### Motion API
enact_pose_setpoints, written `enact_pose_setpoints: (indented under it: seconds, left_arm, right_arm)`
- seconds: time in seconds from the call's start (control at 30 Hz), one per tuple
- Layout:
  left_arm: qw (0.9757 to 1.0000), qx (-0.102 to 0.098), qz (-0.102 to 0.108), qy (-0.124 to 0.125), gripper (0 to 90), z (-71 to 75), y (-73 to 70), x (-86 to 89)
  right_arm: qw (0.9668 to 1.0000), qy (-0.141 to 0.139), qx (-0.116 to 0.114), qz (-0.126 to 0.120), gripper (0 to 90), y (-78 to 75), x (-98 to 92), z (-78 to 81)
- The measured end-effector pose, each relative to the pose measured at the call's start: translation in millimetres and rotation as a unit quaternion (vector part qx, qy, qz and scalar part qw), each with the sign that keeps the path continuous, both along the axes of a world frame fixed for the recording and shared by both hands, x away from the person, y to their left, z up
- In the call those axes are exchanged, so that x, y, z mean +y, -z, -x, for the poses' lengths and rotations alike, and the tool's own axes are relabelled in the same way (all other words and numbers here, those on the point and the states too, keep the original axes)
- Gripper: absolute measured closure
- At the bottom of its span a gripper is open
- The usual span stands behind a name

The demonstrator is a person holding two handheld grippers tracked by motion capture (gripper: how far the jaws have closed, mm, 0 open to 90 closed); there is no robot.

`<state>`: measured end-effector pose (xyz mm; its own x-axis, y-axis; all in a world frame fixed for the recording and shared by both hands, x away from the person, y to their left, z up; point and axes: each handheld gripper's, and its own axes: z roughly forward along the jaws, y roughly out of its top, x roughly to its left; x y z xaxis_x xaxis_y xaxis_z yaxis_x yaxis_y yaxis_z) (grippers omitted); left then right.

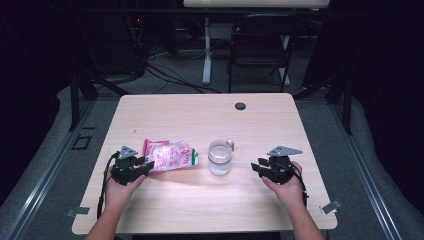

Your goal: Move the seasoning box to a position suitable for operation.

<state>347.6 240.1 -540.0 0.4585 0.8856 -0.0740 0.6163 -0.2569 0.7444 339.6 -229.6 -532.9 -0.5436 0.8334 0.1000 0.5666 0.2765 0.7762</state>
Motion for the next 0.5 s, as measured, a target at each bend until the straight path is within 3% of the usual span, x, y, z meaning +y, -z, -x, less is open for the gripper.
enact_pose_setpoints:
  seconds: [0.1, 0.13, 0.23, 0.37, 0.5]
  left_arm:
    - [1.0000, -0.001, -0.007, 0.007, 54.8, 3.2, -1.3, -2.1]
    - [0.9996, -0.008, -0.021, 0.014, 54.8, 5.6, -2.0, -3.2]
    - [0.9996, -0.011, -0.021, 0.014, 54.8, 7.5, -3.1, -3.2]
    - [0.9996, -0.022, -0.018, 0.003, 54.6, 14.3, -6.8, 3.0]
    - [0.9997, -0.021, 0.002, -0.012, 54.7, 21.3, -7.0, 11.9]
  right_arm:
    - [1.0000, 0.001, 0.005, 0.005, 61.6, 1.7, -0.1, -0.9]
    - [1.0000, 0.001, 0.008, 0.002, 61.8, 3.5, -1.0, -3.0]
    - [0.9999, -0.003, 0.009, -0.004, 62.9, 5.6, -1.4, -5.9]
    - [1.0000, -0.002, 0.006, -0.004, 65.0, 7.4, 2.7, -14.1]
    - [0.9999, -0.011, 0.001, -0.010, 66.0, 6.4, 9.7, -20.8]
